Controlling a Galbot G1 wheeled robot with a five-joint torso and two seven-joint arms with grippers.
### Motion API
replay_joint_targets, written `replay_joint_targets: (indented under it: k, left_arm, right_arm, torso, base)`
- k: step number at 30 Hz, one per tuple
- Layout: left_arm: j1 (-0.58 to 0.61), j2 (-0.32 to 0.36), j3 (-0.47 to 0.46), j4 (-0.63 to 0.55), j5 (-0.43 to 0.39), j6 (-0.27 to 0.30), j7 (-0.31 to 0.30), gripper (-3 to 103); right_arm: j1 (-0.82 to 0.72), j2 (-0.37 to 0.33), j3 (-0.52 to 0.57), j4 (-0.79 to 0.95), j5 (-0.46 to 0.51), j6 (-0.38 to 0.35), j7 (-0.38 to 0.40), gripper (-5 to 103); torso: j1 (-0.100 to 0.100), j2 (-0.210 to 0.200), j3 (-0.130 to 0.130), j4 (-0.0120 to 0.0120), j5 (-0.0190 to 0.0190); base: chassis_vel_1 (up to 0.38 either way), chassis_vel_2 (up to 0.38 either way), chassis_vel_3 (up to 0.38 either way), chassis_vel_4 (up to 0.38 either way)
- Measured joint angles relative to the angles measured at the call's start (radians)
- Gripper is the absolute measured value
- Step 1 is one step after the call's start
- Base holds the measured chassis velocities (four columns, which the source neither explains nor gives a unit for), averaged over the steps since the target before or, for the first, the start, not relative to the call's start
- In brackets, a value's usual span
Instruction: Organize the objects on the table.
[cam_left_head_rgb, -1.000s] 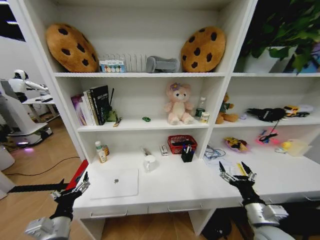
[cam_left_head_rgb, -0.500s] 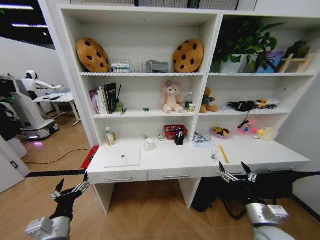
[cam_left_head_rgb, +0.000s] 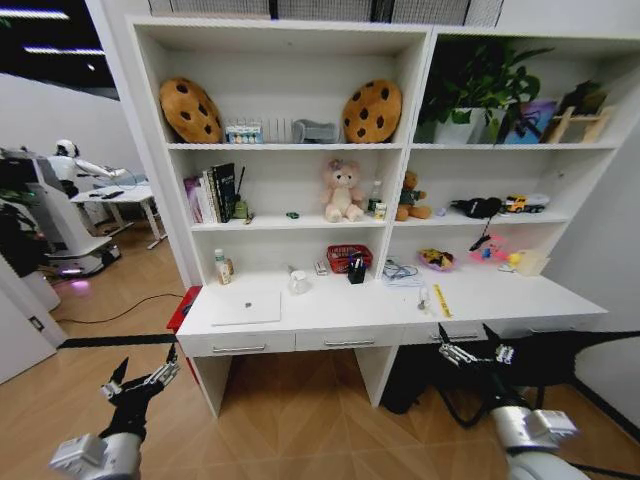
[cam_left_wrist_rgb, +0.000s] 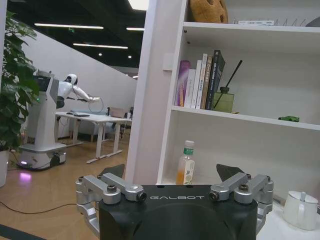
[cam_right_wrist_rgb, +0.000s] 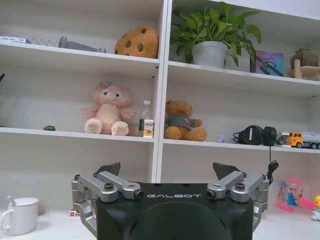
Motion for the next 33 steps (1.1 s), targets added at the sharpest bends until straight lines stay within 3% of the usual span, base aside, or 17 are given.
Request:
replay_joint_targets:
  k: [33]
  left_arm:
    - [0.0, 0.0, 0.0, 0.0, 0.0, 0.0, 0.0, 100]
  right_arm:
    - [-0.001, 0.0, 0.0, 0.0, 0.0, 0.0, 0.0, 100]
  torso:
    - [-0.001, 0.001, 0.0, 0.0, 0.0001]
  base:
    - [0.0, 0.0, 0.0, 0.0]
